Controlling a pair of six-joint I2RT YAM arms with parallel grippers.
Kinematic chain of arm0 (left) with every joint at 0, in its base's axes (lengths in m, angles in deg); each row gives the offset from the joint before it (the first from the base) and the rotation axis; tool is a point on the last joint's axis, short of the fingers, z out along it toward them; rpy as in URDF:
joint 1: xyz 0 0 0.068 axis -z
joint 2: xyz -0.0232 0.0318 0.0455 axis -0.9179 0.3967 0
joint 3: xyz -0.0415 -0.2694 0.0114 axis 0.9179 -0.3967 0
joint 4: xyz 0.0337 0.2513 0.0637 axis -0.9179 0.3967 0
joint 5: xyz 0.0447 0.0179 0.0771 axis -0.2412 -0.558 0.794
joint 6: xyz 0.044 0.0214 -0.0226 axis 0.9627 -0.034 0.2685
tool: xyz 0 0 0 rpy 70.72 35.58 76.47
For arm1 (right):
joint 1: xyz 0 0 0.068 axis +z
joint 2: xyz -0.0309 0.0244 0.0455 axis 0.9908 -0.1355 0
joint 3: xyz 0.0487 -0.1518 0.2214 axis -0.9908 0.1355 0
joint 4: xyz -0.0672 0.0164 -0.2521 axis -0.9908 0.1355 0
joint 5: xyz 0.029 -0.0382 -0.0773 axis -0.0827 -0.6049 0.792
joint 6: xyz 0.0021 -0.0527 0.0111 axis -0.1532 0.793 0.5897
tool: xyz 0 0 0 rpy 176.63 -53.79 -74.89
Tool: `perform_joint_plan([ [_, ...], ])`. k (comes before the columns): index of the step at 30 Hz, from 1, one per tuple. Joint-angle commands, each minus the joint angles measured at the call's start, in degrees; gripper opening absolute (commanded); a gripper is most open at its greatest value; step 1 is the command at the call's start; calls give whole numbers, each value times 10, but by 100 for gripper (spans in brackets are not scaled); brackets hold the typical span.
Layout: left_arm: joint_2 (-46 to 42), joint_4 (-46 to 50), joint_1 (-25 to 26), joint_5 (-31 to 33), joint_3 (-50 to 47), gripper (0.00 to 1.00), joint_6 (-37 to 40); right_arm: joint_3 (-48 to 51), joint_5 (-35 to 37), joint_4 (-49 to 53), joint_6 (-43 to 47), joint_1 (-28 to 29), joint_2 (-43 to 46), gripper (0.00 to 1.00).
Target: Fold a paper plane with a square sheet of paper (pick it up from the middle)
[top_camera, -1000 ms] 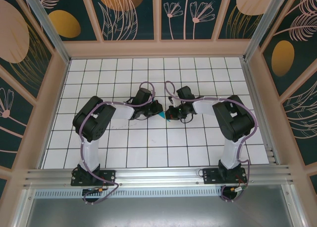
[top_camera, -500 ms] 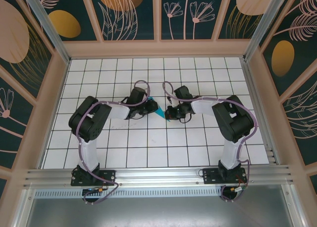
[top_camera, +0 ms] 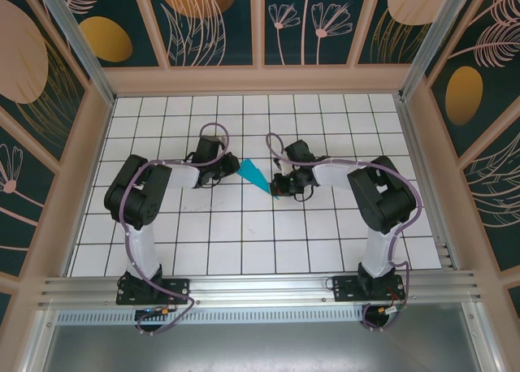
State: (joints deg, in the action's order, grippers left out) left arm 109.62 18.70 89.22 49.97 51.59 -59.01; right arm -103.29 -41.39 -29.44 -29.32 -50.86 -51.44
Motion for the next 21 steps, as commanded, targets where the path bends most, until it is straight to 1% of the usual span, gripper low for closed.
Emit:
perform_joint_plan([
  [1,0,65,-28,84,-12,14,31,44,165,102,-4,-3,-81,0],
  [5,-23,91,-31,95,-8,15,42,49,151,75,-16,-3,-60,0],
  [11,-75,137,-32,94,4,20,44,23,108,37,-31,-3,-5,0],
  [13,-91,150,-30,86,4,25,36,11,86,18,-42,-3,23,6],
  [14,-96,157,-31,82,20,28,32,8,73,6,-47,-3,38,10],
  [16,-105,178,-31,71,25,32,18,4,52,-22,-60,-3,71,19],
  [19,-116,211,-28,65,28,40,-7,4,42,-50,-68,-10,101,31],
  [21,-125,220,-24,62,25,45,-18,-2,44,-53,-63,-16,98,35],
])
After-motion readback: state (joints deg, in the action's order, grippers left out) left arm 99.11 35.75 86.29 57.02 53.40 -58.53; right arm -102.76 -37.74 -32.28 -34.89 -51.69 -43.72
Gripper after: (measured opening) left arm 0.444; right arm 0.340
